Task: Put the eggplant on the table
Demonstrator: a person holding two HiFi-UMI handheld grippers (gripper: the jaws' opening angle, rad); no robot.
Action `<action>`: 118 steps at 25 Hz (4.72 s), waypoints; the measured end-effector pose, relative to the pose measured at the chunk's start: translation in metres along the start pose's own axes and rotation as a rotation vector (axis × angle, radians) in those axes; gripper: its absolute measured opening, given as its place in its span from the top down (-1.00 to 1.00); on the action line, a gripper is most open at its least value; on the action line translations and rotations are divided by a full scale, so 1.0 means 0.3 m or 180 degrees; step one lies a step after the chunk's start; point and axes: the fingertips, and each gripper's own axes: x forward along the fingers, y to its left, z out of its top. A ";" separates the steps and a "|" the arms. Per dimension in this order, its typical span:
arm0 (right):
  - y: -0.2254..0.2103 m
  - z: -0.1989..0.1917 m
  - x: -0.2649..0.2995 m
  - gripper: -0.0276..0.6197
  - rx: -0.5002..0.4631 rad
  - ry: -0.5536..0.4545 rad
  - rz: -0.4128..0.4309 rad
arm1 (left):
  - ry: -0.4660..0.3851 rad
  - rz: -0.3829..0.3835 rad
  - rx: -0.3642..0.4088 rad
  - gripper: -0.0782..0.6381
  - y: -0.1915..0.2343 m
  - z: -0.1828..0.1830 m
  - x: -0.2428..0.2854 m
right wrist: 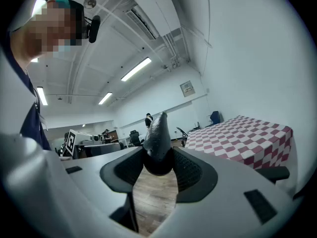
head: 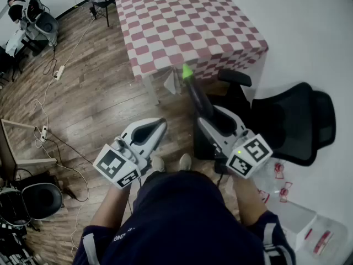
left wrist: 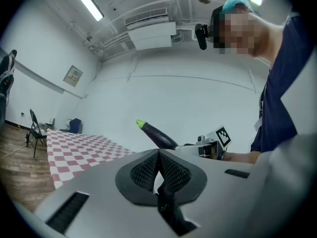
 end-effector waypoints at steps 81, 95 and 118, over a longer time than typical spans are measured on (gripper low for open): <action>-1.080 -0.155 0.965 0.30 0.0421 0.0756 -0.0592 | 0.0581 0.0229 -0.0277 0.71 1.247 -0.142 0.613; -1.370 -0.373 0.982 0.30 0.0268 0.1240 -0.0665 | 0.0848 0.0335 -0.0319 0.71 1.256 -0.228 0.813; -1.549 -0.687 0.973 0.30 0.0109 0.1997 -0.0960 | 0.1026 0.0196 -0.0447 0.71 1.276 -0.315 0.950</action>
